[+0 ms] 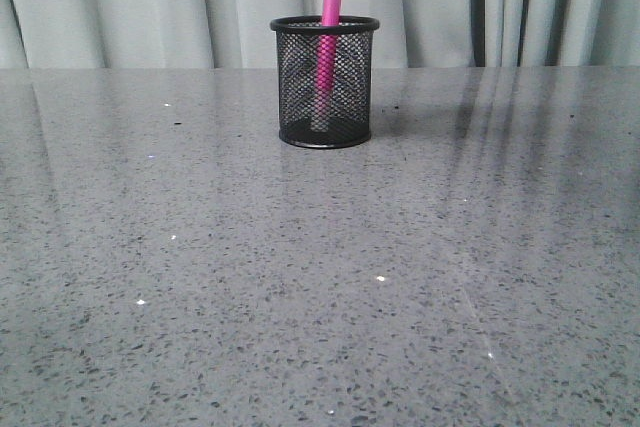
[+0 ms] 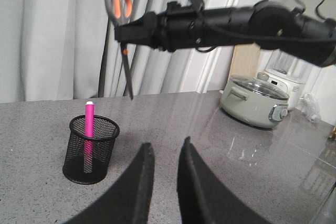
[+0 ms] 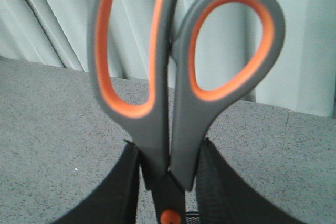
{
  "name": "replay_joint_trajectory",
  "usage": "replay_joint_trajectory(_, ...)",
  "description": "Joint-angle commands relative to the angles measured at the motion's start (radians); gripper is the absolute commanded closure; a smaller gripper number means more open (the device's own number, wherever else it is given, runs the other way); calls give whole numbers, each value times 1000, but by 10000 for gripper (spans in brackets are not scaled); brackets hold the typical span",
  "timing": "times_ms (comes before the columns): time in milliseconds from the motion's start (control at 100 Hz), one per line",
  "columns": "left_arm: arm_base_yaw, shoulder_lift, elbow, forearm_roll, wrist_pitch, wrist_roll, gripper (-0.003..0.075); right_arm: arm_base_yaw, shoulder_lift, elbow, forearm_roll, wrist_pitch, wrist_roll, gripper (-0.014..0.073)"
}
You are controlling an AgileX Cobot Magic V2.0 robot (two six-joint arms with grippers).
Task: Put pen and scissors into bin
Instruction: 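Lift the scissors blade-down and carry them over the mesh cup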
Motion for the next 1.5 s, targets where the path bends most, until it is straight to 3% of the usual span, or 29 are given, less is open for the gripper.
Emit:
replay_joint_trajectory(0,-8,10,-31,-10,-67,1,629,2,-37,63,-28,-237,-16,669)
replay_joint_trajectory(210,-8,10,-31,-10,-53,1,629,2,-37,275,-28,-611,-16,669)
replay_joint_trajectory(350,-8,10,-31,-10,-29,1,629,-13,-34,355,-28,-747,-16,669)
replay_joint_trajectory(630,-8,10,-31,-10,-14,1,629,-70,-11,379,-28,-816,-16,669)
replay_joint_trajectory(1490,-8,10,-27,-3,41,5,629,-77,89,441,-54,-979,-80,669)
